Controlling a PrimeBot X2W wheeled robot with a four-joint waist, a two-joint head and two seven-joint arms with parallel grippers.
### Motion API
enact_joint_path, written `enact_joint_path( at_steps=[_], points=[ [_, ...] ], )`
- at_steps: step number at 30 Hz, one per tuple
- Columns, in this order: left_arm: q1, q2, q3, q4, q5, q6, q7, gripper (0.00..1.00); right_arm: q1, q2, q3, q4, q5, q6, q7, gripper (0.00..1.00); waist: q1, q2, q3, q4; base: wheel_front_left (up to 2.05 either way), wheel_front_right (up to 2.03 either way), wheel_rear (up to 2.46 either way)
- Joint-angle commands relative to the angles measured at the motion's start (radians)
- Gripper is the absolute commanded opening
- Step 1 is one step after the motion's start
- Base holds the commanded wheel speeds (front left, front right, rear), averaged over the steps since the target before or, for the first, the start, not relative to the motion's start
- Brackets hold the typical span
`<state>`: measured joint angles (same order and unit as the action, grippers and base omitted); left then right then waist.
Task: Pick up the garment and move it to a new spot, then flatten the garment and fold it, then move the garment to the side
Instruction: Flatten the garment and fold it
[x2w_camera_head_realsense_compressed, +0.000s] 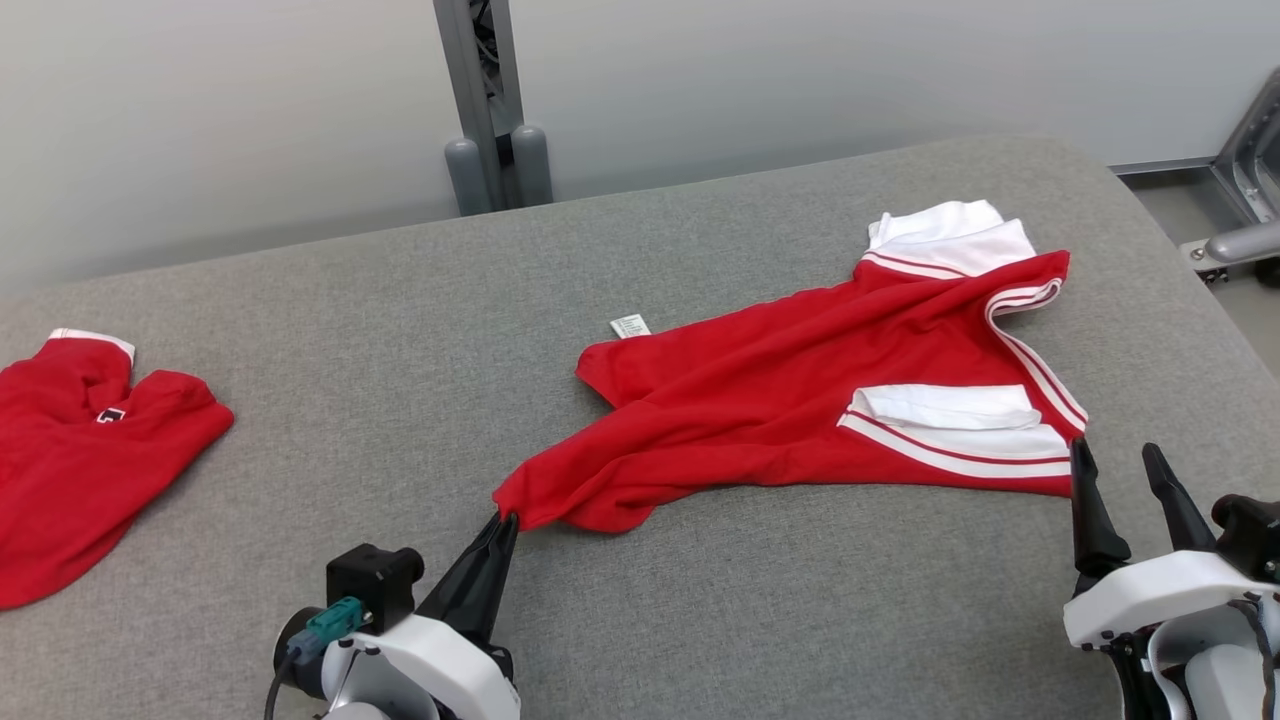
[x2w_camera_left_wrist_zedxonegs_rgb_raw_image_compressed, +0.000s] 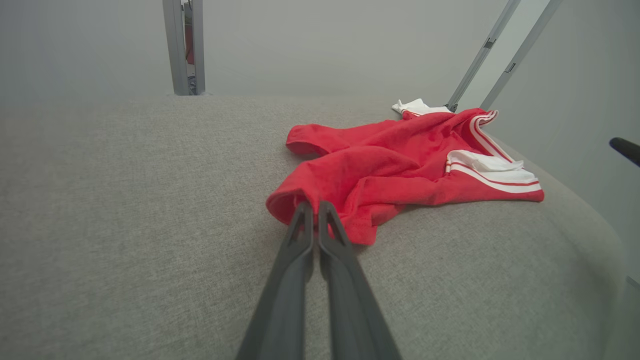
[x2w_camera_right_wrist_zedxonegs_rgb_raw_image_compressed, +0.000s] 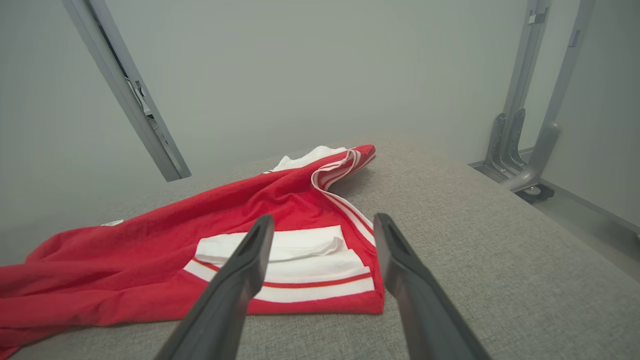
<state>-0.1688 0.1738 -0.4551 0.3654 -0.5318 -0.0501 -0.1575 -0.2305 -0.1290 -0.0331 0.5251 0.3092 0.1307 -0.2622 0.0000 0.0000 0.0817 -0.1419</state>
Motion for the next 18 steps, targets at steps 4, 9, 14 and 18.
enact_joint_path(
  at_steps=[4,9,14,18],
  points=[
    [0.007,-0.007,-0.014,0.006,0.012,0.011,-0.001,0.0,-0.048,-0.014,-0.009,0.076,0.049,0.0,-0.002,1.0,0.0,0.0,0.023,0.02,0.0,0.0,0.0],
    [-0.016,-0.013,-0.027,0.007,0.017,0.008,-0.006,0.0,-0.137,-0.009,-0.052,0.18,0.174,0.0,0.031,1.0,0.0,0.0,0.054,0.046,0.0,0.0,0.0],
    [-0.036,-0.017,-0.037,0.01,0.024,0.004,-0.01,0.0,-0.232,-0.02,-0.073,0.28,0.237,0.0,0.082,1.0,0.0,0.0,0.089,0.071,0.0,0.0,0.0],
    [-0.054,-0.022,-0.043,0.014,0.024,0.001,-0.013,0.0,-0.291,-0.019,-0.07,0.343,0.264,0.0,0.106,1.0,0.0,0.0,0.11,0.084,0.0,0.0,0.0]
  ],
)
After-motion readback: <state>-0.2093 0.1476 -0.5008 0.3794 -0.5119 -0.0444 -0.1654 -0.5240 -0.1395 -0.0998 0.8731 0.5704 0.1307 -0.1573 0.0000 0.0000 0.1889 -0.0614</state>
